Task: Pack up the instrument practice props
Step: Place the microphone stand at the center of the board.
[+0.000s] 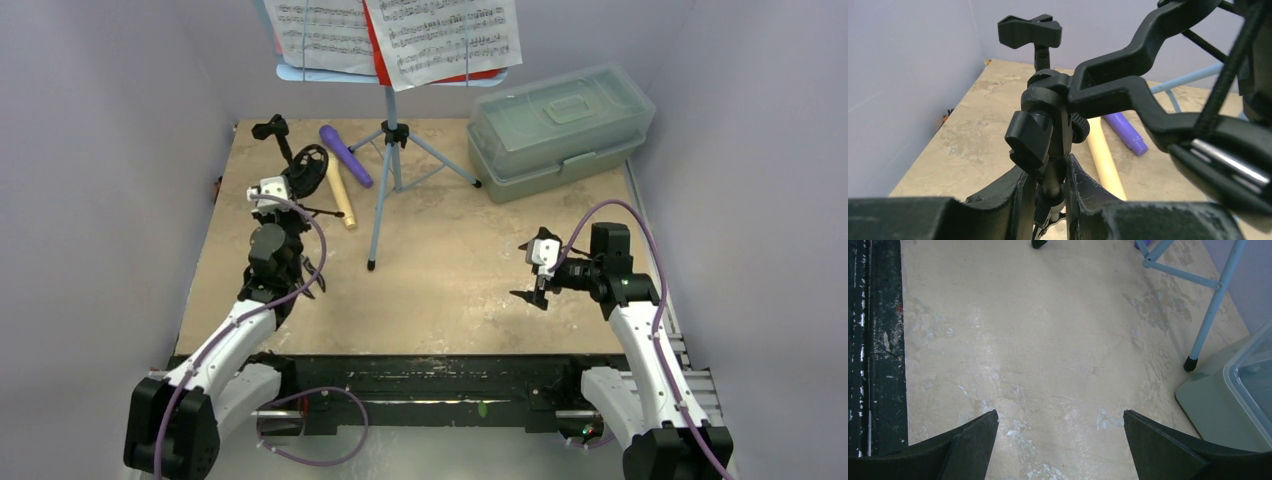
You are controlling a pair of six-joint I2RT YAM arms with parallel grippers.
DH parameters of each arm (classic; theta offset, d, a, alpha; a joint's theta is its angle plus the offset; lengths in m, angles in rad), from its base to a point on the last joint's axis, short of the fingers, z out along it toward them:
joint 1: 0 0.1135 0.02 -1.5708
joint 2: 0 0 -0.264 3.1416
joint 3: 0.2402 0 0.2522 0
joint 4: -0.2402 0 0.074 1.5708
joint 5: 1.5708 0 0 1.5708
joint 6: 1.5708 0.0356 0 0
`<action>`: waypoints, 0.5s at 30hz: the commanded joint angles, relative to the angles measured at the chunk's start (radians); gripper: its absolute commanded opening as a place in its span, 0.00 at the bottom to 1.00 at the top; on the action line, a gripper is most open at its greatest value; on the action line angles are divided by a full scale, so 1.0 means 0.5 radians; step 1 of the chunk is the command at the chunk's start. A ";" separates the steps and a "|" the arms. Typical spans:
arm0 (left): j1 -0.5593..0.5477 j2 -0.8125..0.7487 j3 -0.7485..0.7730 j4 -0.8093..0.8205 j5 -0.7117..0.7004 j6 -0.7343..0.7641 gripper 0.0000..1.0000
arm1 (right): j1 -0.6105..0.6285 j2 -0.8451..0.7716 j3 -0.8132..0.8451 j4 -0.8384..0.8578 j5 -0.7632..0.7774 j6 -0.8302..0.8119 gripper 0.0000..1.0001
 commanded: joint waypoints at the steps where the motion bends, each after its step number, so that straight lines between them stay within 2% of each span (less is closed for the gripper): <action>1: 0.208 0.137 0.014 0.499 0.320 -0.103 0.00 | -0.009 0.007 0.004 -0.037 -0.037 -0.048 0.99; 9: 0.472 0.448 0.018 0.800 0.313 -0.141 0.00 | -0.010 0.018 0.008 -0.061 -0.058 -0.075 0.99; 12: 0.541 0.574 0.041 0.903 0.480 0.042 0.00 | -0.007 0.028 0.007 -0.071 -0.061 -0.087 0.99; 15: 0.646 0.682 0.120 0.820 0.678 0.129 0.00 | -0.007 0.038 0.009 -0.075 -0.063 -0.093 0.99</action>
